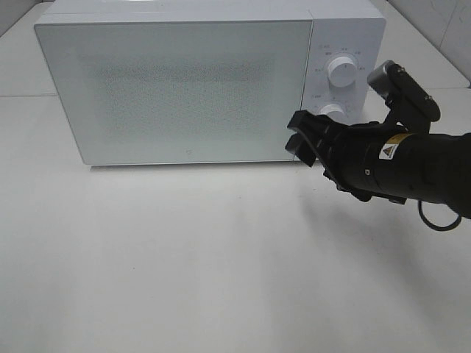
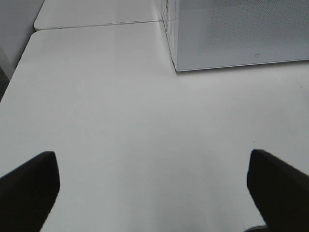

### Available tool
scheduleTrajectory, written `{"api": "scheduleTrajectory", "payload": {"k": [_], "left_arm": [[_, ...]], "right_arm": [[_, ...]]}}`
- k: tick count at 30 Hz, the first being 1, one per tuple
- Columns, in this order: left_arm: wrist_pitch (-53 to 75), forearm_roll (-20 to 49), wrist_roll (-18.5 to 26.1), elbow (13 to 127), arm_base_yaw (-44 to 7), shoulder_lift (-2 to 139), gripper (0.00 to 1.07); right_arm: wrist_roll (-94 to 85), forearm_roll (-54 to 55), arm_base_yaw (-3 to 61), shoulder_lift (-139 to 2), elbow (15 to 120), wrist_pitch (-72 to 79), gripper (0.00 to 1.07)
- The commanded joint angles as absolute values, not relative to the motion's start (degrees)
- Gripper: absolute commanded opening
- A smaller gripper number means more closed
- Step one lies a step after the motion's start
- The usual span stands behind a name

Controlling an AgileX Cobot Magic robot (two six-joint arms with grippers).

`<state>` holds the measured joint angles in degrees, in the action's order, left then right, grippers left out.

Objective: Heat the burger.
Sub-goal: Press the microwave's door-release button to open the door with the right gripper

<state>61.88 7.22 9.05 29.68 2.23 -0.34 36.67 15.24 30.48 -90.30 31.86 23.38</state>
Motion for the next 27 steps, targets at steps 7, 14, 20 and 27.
{"api": "scheduleTrajectory", "payload": {"k": [7, 14, 20, 27], "left_arm": [[61.48, 7.68, 9.17, 29.74, 2.35, -1.15, 0.98], [61.48, 7.68, 9.17, 29.74, 2.35, -1.15, 0.98], [61.48, 7.68, 9.17, 29.74, 2.35, -1.15, 0.98], [61.48, 7.68, 9.17, 29.74, 2.35, -1.15, 0.98]], "right_arm": [[13.98, 14.55, 30.25, -81.42, 31.86, 5.84, 0.66], [-0.34, 12.55, 30.25, -75.46, 31.91, -5.84, 0.71], [-0.74, 8.77, 30.25, -70.87, 31.91, -14.73, 0.8], [-0.74, 7.1, 30.25, -61.94, 31.91, -28.88, 0.77]]}}
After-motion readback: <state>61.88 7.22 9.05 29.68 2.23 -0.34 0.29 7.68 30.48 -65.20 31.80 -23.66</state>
